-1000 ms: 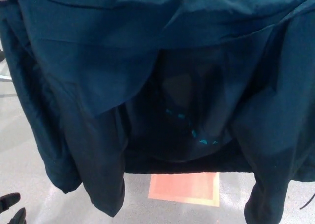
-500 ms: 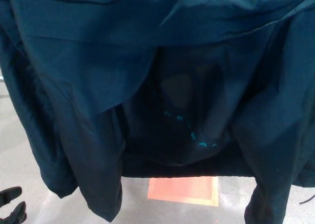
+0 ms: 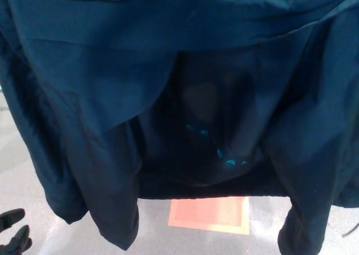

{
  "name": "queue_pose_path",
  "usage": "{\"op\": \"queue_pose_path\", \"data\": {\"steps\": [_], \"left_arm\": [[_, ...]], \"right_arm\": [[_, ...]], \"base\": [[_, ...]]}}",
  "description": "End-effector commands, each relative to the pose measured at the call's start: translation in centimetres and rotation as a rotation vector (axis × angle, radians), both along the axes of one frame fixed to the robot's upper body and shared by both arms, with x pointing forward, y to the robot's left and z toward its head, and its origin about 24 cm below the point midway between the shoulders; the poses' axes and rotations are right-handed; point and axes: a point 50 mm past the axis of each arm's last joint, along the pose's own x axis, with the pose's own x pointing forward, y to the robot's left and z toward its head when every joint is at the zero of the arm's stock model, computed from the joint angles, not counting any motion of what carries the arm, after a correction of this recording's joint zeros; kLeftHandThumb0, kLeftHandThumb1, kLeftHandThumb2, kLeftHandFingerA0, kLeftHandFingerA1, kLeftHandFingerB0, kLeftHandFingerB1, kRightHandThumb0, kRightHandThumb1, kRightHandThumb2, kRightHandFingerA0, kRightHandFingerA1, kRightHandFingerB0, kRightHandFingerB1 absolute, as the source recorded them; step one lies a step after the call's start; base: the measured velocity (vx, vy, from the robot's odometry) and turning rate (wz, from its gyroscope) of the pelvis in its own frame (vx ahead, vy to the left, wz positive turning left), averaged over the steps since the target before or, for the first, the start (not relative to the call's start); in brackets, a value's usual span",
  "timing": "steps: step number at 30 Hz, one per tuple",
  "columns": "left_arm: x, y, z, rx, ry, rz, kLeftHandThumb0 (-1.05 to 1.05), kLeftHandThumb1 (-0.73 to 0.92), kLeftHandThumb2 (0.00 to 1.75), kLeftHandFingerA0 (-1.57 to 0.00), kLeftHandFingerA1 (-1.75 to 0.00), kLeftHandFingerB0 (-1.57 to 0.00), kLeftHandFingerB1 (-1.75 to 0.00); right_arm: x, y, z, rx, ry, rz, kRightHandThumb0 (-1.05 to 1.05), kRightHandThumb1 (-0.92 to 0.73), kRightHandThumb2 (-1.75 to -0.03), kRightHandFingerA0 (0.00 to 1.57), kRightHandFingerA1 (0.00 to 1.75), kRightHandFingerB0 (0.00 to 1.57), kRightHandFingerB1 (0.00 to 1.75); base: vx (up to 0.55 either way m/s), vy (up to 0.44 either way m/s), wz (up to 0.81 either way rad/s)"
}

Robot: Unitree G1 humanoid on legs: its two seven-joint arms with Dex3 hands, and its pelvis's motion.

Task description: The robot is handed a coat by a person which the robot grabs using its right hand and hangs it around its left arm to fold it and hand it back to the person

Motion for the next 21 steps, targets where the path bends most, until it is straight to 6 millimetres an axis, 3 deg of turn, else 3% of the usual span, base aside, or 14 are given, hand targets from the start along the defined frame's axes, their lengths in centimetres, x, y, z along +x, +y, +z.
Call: {"op": "queue_pose_path", "data": {"steps": [1, 2, 3, 4, 7, 8, 9, 10, 12, 13, 14, 15, 19, 21], "left_arm": [[0.3, 1.2, 1.2, 0.022, -0.047, 0.010, -0.40, 0.56, 0.90, -0.42, -0.56, -0.29, -0.49], [0.1, 1.3, 1.2, -0.010, -0.064, 0.014, -0.42, 0.55, 0.89, -0.40, -0.56, -0.27, -0.48], [0.1, 1.3, 1.2, -0.012, -0.066, 0.012, -0.42, 0.56, 0.89, -0.40, -0.56, -0.28, -0.48], [0.1, 1.3, 1.2, -0.006, -0.066, 0.003, -0.42, 0.57, 0.89, -0.39, -0.55, -0.27, -0.48], [0.2, 1.3, 1.2, -0.007, -0.065, 0.004, -0.45, 0.57, 0.88, -0.39, -0.54, -0.30, -0.48], [0.2, 1.3, 1.2, -0.003, -0.062, 0.002, -0.44, 0.56, 0.89, -0.40, -0.55, -0.28, -0.48], [0.2, 1.3, 1.2, 0.000, -0.061, 0.001, -0.44, 0.56, 0.89, -0.40, -0.55, -0.28, -0.48], [0.2, 1.2, 1.2, 0.001, -0.062, -0.006, -0.40, 0.73, 0.61, -0.46, -0.41, -0.39, -0.36], [-0.1, 1.1, 0.9, -0.012, -0.054, 0.003, -0.41, 0.69, 0.60, -0.49, -0.42, -0.43, -0.37], [0.0, 1.1, 0.9, -0.014, -0.058, 0.000, -0.43, 0.55, 0.90, -0.42, -0.57, -0.32, -0.50], [0.0, 1.1, 1.0, -0.016, -0.059, 0.000, -0.43, 0.55, 0.90, -0.42, -0.57, -0.32, -0.50], [0.1, 1.1, 0.9, -0.027, -0.060, 0.021, -0.40, 0.67, 0.59, -0.51, -0.42, -0.46, -0.38], [-0.6, 1.2, 0.8, -0.009, -0.057, -0.013, -0.45, 0.71, 0.62, -0.44, -0.40, -0.39, -0.37], [-0.3, 1.1, 0.9, -0.013, -0.064, -0.010, -0.44, 0.56, 0.89, -0.41, -0.56, -0.31, -0.49]], "right_arm": [[3.2, -1.6, -7.6, -0.607, 0.275, -0.127, -0.87, -0.50, -0.89, 0.00, 0.05, 0.00, 0.00], [3.5, -2.0, -8.6, -0.665, 0.273, -0.115, -0.90, -0.53, -0.92, 0.00, 0.04, 0.00, 0.00], [3.6, -2.1, -8.9, -0.684, 0.275, -0.121, -0.89, -0.63, -0.60, 0.00, 0.00, 0.00, 0.00], [3.7, -2.2, -9.2, -0.698, 0.278, -0.129, -0.90, -0.53, -0.91, 0.00, 0.04, 0.00, 0.00], [3.9, -2.7, -10.1, -0.720, 0.288, -0.127, -0.89, -0.53, -0.92, 0.00, 0.08, 0.00, 0.01], [3.9, -2.9, -10.7, -0.734, 0.296, -0.130, -0.85, -0.66, -0.60, 0.00, 0.14, 0.00, 0.00], [4.0, -3.0, -10.9, -0.740, 0.299, -0.130, -0.85, -0.66, -0.60, 0.00, 0.14, 0.00, 0.00], [4.0, -3.2, -11.3, -0.742, 0.311, -0.133, -0.91, -0.57, -0.93, 0.00, 0.05, 0.00, 0.00], [4.0, -3.7, -12.7, -0.790, 0.318, -0.139, -0.92, -0.59, -0.93, 0.00, 0.04, 0.00, 0.00], [4.0, -3.8, -12.9, -0.806, 0.307, -0.133, -0.93, -0.61, -0.93, 0.00, 0.02, 0.00, 0.00], [4.0, -3.9, -13.0, -0.809, 0.304, -0.127, -0.93, -0.61, -0.93, 0.00, 0.02, 0.00, 0.00], [4.1, -4.1, -13.2, -0.815, 0.318, -0.120, -0.93, -0.60, -0.93, 0.00, 0.02, 0.00, 0.00], [4.0, -4.6, -14.2, -0.849, 0.350, -0.123, -0.93, -0.59, -0.92, 0.00, 0.00, 0.00, 0.00], [4.1, -4.9, -14.3, -0.863, 0.354, -0.128, -0.94, -0.60, -0.92, 0.00, 0.00, 0.00, 0.00]], "base": [[0.00, 0.000, 0.00], [0.00, 0.000, 0.00], [0.00, 0.000, 0.00], [0.00, 0.000, 0.00], [0.00, 0.000, 0.00], [0.00, 0.000, 0.00], [0.00, 0.000, 0.00], [0.00, 0.000, 0.00], [0.00, 0.000, 0.00], [0.00, 0.000, 0.00], [0.00, 0.000, 0.00], [0.00, 0.000, 0.00], [0.00, 0.000, 0.00], [0.00, 0.000, 0.00]]}}
